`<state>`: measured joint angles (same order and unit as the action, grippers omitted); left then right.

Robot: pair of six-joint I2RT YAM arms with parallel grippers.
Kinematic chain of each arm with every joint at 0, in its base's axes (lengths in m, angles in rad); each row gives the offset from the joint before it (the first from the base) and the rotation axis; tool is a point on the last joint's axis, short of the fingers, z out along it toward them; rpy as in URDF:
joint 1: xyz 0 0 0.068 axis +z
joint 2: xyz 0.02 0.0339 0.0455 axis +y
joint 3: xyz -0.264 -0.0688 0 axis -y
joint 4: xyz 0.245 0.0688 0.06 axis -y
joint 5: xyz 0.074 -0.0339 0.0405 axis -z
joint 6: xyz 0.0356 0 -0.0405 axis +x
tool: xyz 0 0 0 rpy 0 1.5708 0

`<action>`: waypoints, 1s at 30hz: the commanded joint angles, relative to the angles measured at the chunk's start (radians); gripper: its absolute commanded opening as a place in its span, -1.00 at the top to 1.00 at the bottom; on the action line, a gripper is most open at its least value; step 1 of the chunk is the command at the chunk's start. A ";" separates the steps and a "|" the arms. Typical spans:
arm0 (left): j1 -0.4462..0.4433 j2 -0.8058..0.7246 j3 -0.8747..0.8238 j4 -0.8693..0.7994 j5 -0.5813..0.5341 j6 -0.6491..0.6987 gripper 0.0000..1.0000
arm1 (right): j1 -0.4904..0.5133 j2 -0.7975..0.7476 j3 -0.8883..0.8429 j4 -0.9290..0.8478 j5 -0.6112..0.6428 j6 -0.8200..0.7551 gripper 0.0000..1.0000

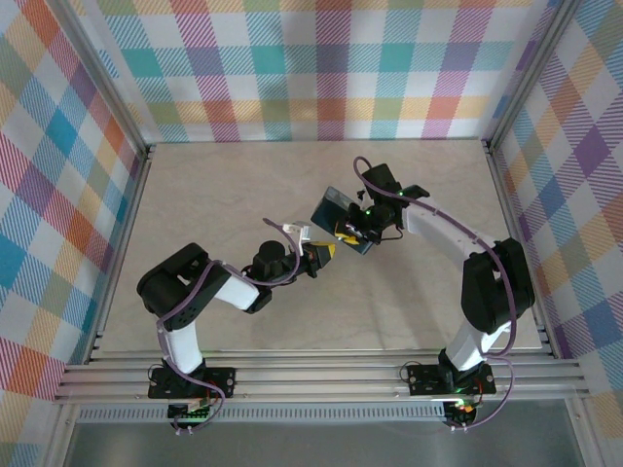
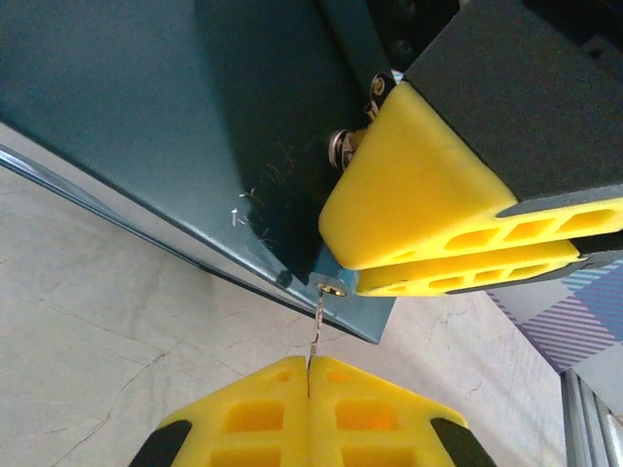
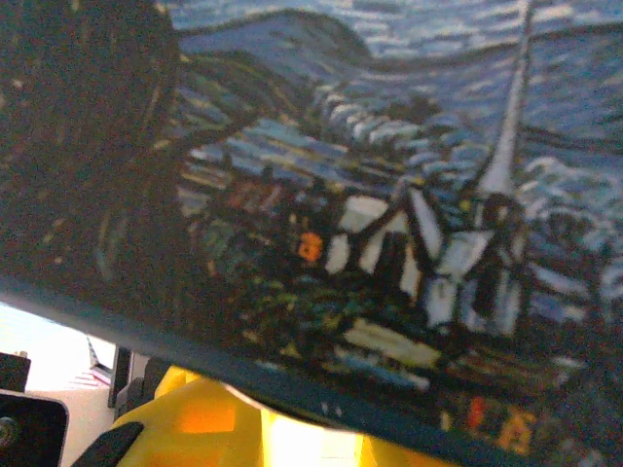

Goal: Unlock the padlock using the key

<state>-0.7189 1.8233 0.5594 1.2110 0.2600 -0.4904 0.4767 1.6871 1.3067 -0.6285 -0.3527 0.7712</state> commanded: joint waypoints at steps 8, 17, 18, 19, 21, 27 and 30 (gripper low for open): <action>-0.010 -0.005 -0.006 0.081 -0.008 -0.013 1.00 | -0.010 -0.047 -0.014 0.030 -0.026 -0.004 1.00; -0.011 0.007 -0.010 0.086 0.013 -0.015 1.00 | -0.016 -0.047 -0.012 0.035 -0.034 -0.001 1.00; -0.010 0.006 -0.012 0.087 0.015 -0.014 1.00 | -0.016 -0.047 -0.012 0.035 -0.032 -0.001 1.00; -0.011 0.004 -0.013 0.087 0.016 -0.013 1.00 | -0.018 -0.047 -0.013 0.034 -0.032 -0.003 1.00; -0.010 0.002 -0.017 0.086 0.020 -0.014 1.00 | -0.020 -0.046 -0.014 0.035 -0.032 -0.003 1.00; -0.011 0.004 -0.023 0.094 0.026 -0.017 1.00 | -0.021 -0.045 -0.014 0.037 -0.032 -0.003 1.00; -0.010 0.004 -0.023 0.096 0.027 -0.020 1.00 | -0.021 -0.045 -0.016 0.038 -0.033 -0.004 1.00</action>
<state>-0.7189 1.8244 0.5488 1.2381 0.2695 -0.5053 0.4629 1.6798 1.2961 -0.6205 -0.3653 0.7708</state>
